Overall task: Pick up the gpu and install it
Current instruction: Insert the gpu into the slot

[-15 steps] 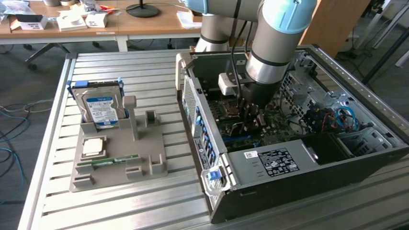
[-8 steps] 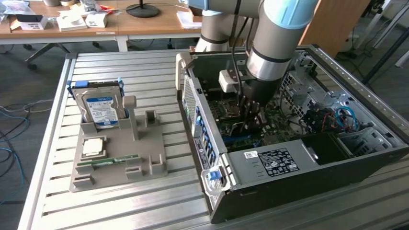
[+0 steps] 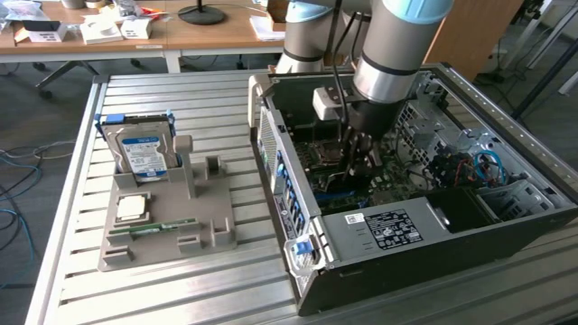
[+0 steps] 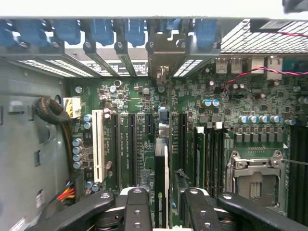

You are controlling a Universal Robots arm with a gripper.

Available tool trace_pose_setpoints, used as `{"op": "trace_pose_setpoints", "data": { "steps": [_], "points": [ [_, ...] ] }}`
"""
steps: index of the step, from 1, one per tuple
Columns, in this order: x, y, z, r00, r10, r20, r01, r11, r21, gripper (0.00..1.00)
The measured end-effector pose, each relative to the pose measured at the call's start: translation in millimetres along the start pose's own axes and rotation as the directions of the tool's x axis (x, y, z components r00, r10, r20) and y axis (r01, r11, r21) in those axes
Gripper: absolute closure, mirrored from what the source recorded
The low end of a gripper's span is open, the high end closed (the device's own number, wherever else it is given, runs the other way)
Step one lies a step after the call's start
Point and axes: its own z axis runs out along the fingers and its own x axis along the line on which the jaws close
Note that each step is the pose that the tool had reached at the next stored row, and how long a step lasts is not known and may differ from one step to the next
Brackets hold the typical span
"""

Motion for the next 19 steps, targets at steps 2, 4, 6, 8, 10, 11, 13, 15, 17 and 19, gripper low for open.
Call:
{"op": "trace_pose_setpoints", "data": {
  "steps": [2, 4, 6, 8, 10, 11, 13, 15, 17, 19],
  "points": [
    [-0.1, -0.5, -5.2, 1.0, 0.0, -0.0001, 0.0, 1.0, 0.0, 0.67],
    [-0.2, -1.0, -10.3, 1.0, 0.0, 0.0001, 0.0, 1.0, 0.0001, 0.67],
    [-0.3, -1.4, -15.2, 1.0, 0.0, 0.0, 0.0, 1.0, 0.0, 0.67],
    [-0.4, -1.8, -20.6, 1.0, 0.0, -0.0001, 0.0, 1.0, 0.0, 0.67],
    [-0.5, -2.4, -25.9, 1.0, 0.0, 0.0, 0.0, 1.0, 0.0, 0.67],
    [-0.5, -2.6, -28.5, 1.0, 0.0, 0.0, 0.0, 1.0, 0.0001, 0.67],
    [-0.6, -2.9, -33.8, 1.0, 0.0, 0.0, 0.0, 1.0, 0.0, 0.67],
    [-0.7, -3.4, -39.2, 1.0, 0.0, 0.0, 0.0, 1.0, 0.0, 0.67],
    [-0.8, -3.9, -44.6, 1.0, 0.0, 0.0, 0.0, 1.0, 0.0, 0.67],
    [-1.0, -4.5, -50.0, 1.0, 0.0, 0.0, 0.0, 1.0, 0.0, 0.67]
  ]
}}
